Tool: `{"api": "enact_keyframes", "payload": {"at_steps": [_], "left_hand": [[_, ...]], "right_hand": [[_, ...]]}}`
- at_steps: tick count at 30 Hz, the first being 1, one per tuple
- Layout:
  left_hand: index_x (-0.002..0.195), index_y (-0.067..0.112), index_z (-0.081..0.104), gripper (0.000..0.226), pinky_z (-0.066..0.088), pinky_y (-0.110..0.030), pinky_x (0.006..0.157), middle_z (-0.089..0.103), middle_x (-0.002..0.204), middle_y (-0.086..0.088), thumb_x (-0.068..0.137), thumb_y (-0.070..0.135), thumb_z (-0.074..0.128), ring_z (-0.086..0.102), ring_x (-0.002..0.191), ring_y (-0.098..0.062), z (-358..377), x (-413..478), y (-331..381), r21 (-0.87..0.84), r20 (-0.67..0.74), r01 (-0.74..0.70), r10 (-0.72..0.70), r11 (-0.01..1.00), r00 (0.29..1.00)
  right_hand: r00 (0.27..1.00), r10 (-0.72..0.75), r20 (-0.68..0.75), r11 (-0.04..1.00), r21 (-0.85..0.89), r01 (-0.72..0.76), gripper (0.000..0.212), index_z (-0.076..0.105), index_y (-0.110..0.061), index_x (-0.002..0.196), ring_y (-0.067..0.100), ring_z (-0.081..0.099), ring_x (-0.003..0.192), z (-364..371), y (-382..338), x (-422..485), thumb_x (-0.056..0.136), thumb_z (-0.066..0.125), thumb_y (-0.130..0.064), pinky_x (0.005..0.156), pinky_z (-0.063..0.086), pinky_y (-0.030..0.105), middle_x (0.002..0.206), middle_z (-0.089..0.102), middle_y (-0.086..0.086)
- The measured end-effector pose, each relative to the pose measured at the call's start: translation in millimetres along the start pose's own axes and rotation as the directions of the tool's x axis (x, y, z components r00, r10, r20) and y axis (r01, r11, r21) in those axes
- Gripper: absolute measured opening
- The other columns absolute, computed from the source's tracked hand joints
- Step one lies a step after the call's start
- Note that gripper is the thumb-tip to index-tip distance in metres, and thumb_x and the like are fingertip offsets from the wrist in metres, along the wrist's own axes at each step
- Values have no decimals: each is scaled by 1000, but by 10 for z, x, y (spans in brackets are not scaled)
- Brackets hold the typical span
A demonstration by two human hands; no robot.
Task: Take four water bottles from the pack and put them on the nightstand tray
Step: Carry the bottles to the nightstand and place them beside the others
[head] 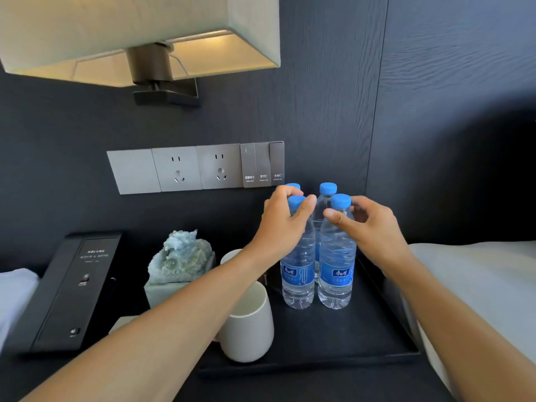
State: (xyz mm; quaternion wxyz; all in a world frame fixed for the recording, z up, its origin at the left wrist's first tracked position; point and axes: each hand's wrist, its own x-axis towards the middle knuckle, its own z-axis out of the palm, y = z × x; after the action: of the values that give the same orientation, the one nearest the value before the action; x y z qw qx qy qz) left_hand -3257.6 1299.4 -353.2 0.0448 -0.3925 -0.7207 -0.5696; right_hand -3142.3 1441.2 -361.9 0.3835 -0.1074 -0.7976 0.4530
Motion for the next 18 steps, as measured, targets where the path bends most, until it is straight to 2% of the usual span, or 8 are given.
{"api": "enact_keyframes", "payload": {"at_steps": [1,3,5,7,10,13,15,18], "left_hand": [[113,23,54,27,55,-36,86,62,119,-10,97,43,61,63,105,-21,-39,-9,-15,15,10,1,-2,1000,1000],[114,23,58,24,51,-23,82,64,117,-4,96,38,63,62,99,-5,-115,-43,-39,37,30,-12,11,999,999],[113,20,63,22,50,-23,80,65,112,-4,95,33,64,62,94,-7,-167,-80,-53,55,66,-5,1,998,998],[112,18,66,23,52,-27,79,66,109,-6,94,32,66,63,94,-14,-188,-114,-50,87,86,3,-11,996,996],[112,17,66,24,47,-17,72,65,107,-3,94,32,68,62,90,-12,-195,-131,-29,133,70,-30,21,991,997],[112,17,65,23,38,-10,63,58,99,4,95,33,67,55,79,-4,-198,-148,-11,200,33,-58,52,978,998],[112,17,66,25,36,-12,64,55,97,4,96,35,65,54,78,-4,-197,-158,-14,221,28,-66,61,973,998],[114,17,65,27,39,-17,67,56,99,3,96,38,64,55,80,-6,-193,-180,-12,240,17,-63,61,969,998]], "right_hand": [[1000,-1,1,1000,-2,1,29,72,-34,106,4,72,87,-6,10,-14,83,76,-51,77,57,26,94,76,-9],[1000,9,-9,1000,17,-9,31,72,-27,114,12,73,94,-19,23,-37,88,73,-45,84,61,35,100,76,-6],[1000,14,-4,1000,18,-14,33,70,-22,119,16,73,97,-28,33,-56,91,71,-39,87,61,39,103,75,-2],[1000,5,13,1000,-14,-5,34,68,-20,122,15,72,97,-26,38,-74,92,70,-36,86,61,38,104,74,-2],[1000,-6,24,998,-57,8,36,66,-22,125,14,71,96,-22,43,-92,92,71,-33,82,60,33,103,72,-4],[1000,-10,12,999,-53,11,30,67,-25,118,15,71,93,-18,36,-102,90,74,-32,81,61,34,99,73,-5],[1000,-20,-21,998,-67,18,27,65,-29,110,13,70,88,-2,22,-105,87,77,-34,77,61,33,93,71,-8],[995,-16,-100,991,-134,2,35,62,-28,106,12,68,81,42,12,-103,81,80,-44,71,58,33,90,69,-7]]}}
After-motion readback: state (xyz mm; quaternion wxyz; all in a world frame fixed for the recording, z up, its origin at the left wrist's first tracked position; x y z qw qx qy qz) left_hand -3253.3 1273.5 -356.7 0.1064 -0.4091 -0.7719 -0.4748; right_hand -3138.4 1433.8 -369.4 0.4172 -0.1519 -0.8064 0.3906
